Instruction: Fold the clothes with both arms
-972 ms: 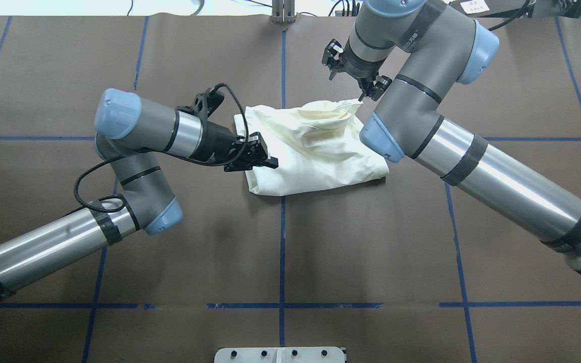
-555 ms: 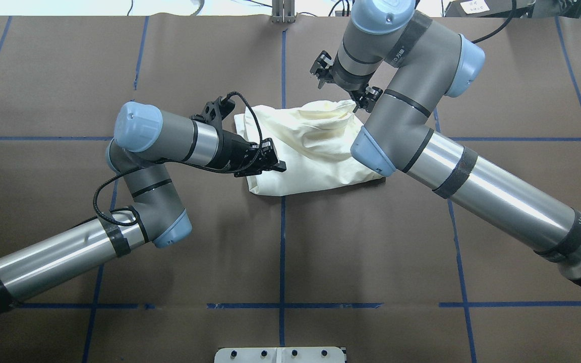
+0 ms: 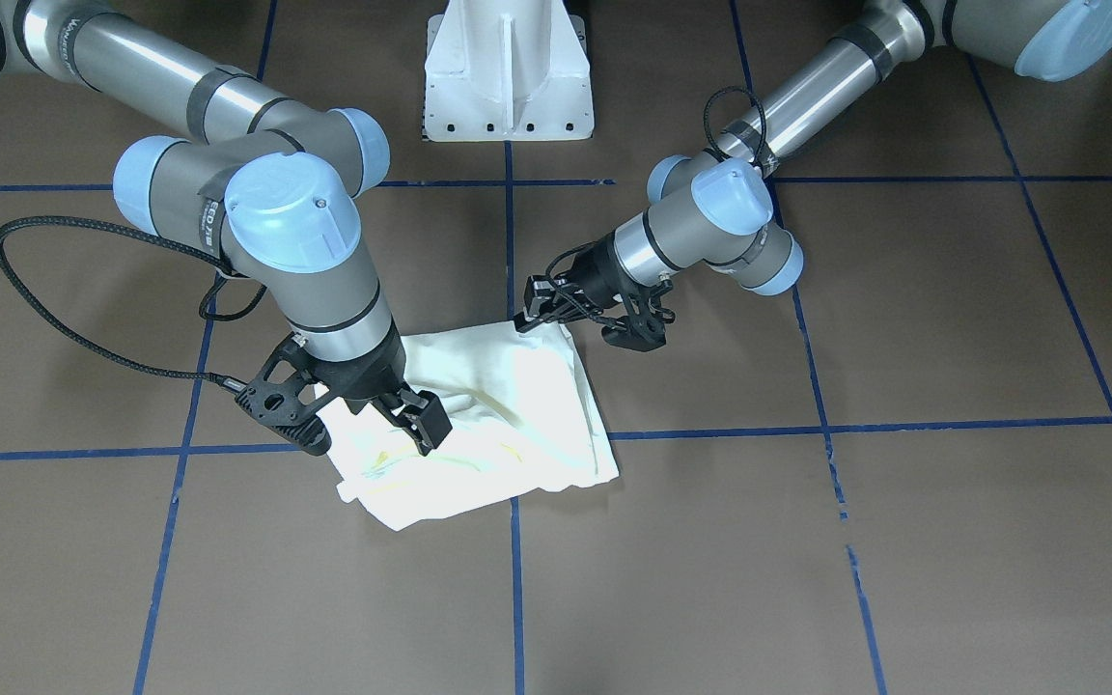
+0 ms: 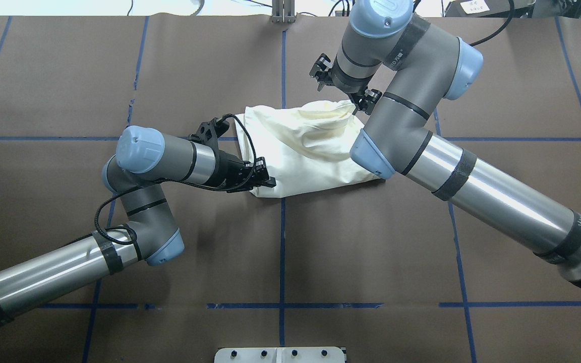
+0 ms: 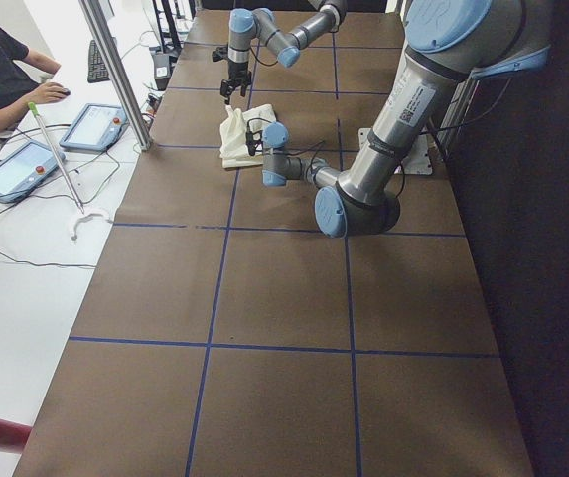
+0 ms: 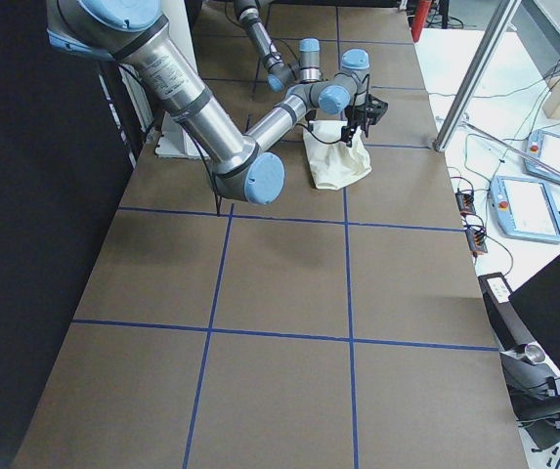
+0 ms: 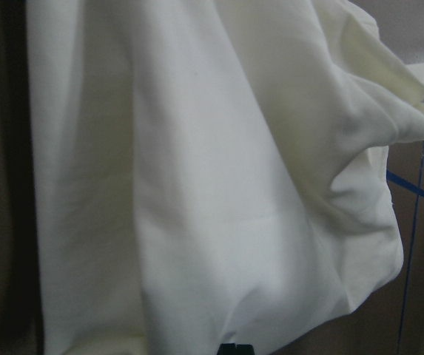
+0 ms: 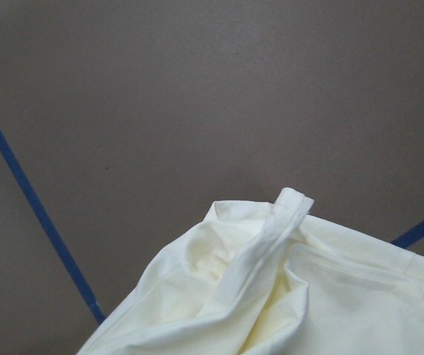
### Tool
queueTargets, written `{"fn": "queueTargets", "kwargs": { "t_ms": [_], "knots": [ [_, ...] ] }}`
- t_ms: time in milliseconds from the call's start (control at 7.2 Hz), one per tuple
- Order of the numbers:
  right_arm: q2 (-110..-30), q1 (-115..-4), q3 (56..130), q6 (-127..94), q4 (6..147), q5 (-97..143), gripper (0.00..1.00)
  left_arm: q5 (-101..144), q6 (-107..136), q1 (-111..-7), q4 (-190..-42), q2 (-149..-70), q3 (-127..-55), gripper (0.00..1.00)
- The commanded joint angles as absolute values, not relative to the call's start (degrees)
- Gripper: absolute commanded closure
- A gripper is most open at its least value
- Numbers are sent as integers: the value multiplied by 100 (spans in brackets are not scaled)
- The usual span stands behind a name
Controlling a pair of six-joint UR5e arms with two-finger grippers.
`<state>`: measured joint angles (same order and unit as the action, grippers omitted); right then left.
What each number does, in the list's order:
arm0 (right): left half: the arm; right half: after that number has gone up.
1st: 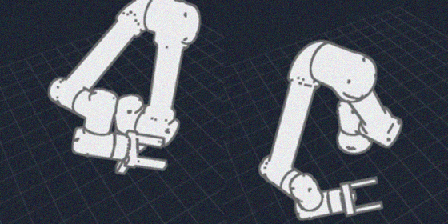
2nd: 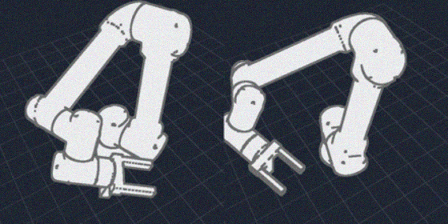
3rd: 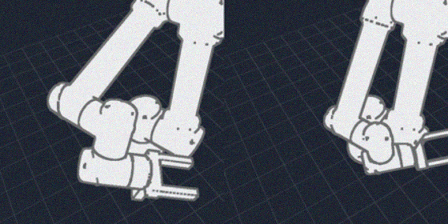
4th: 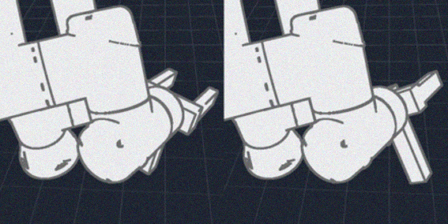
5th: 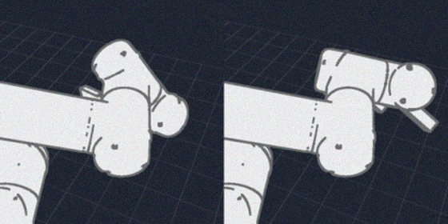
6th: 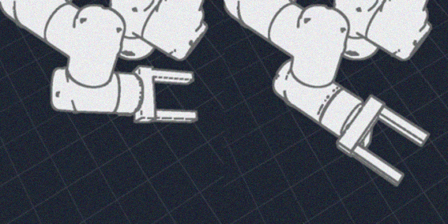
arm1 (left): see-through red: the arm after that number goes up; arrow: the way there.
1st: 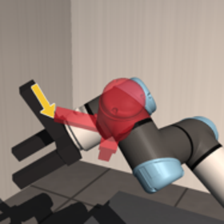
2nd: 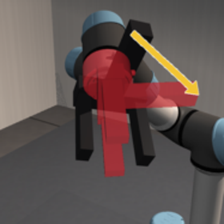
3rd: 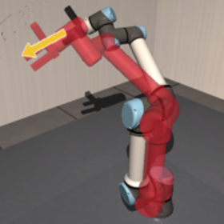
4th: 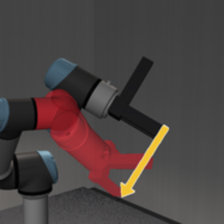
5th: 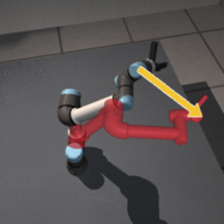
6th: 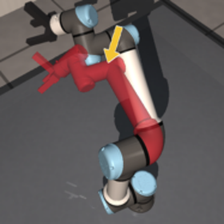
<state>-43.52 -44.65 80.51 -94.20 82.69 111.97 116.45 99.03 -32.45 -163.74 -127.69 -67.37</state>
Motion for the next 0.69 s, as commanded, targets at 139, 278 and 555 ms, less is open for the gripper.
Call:
{"fn": "queueTargets", "kwargs": {
  "t_ms": [139,278,555],
  "knots": [
    [-4359,-4465,8051,-9413,8270,11197,0,11680,9844,-3322,-15904,-12210,-7483,100],
    [-4377,-4465,8051,-9413,8262,11197,0,11681,9844,-3305,-14829,-12252,-8132,100],
    [-4447,-4299,8068,-9404,8253,11206,0,11480,9713,-3296,-14388,-12409,-8332,100]
  ]
}}
